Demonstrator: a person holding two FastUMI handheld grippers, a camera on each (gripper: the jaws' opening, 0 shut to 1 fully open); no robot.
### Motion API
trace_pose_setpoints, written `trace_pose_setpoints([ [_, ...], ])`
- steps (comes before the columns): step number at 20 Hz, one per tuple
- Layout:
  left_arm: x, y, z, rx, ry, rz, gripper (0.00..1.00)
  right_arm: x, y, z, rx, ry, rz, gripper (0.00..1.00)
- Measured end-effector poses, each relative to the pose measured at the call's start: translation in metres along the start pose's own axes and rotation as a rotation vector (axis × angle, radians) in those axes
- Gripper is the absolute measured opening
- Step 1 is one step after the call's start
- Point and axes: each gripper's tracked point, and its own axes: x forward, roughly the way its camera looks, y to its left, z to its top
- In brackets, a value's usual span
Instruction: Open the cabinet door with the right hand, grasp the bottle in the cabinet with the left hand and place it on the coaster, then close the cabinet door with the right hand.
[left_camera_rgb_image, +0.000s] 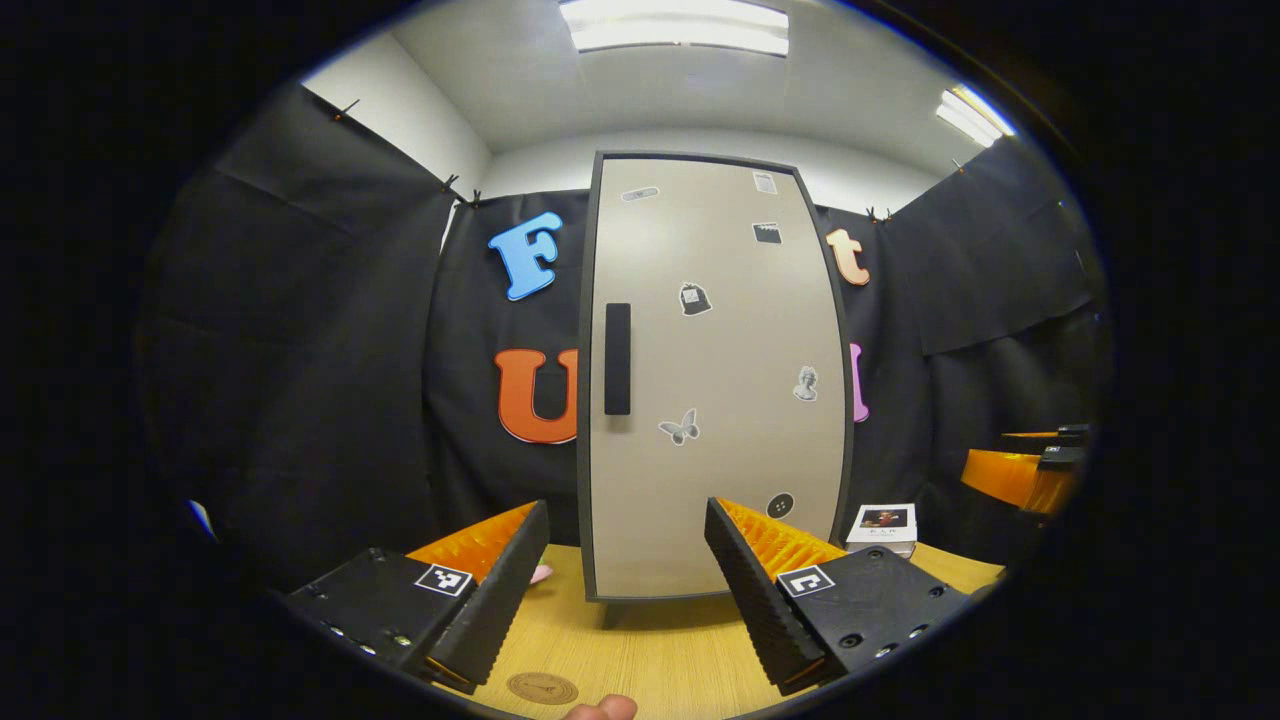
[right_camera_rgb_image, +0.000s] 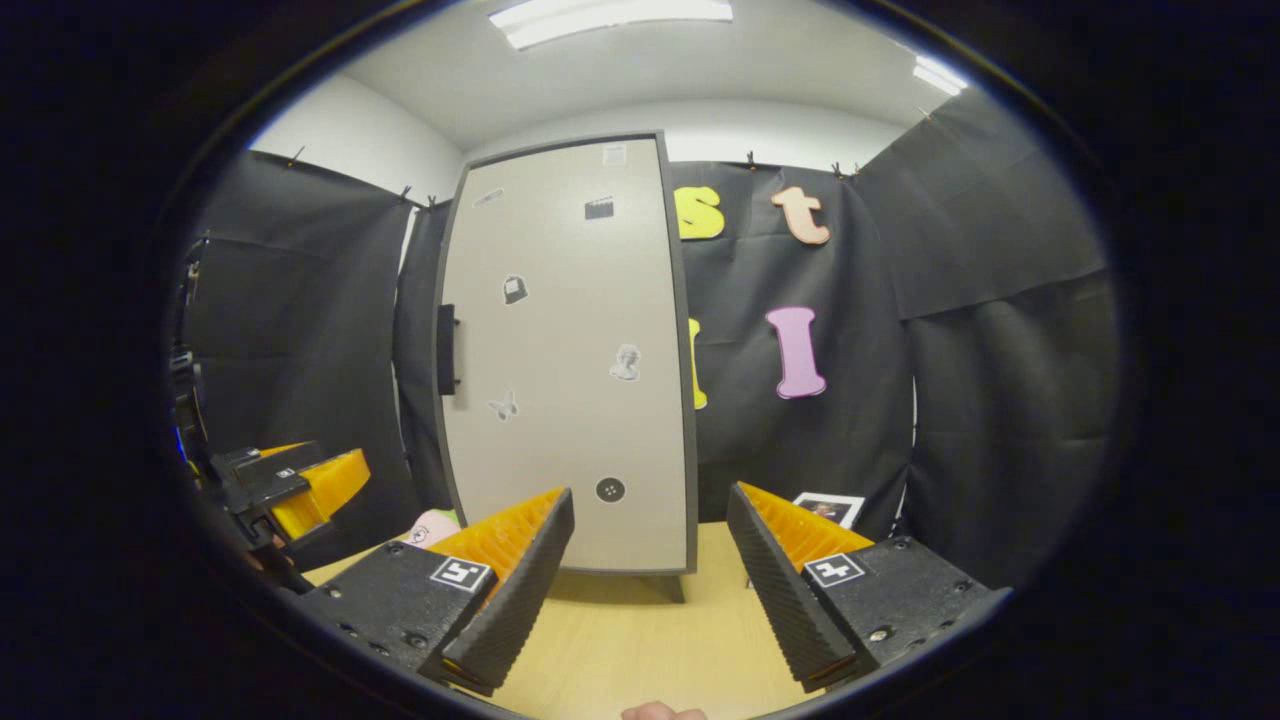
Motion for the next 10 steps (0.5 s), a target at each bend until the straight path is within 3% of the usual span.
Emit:
trace_pose_setpoints([
  [10,-0.0066,-0.0065,-0.0023,0.003,0.012,-0.015,0.95,-0.001,0.0035,0.0043,-0.005,-0.001,0.018,0.94],
])
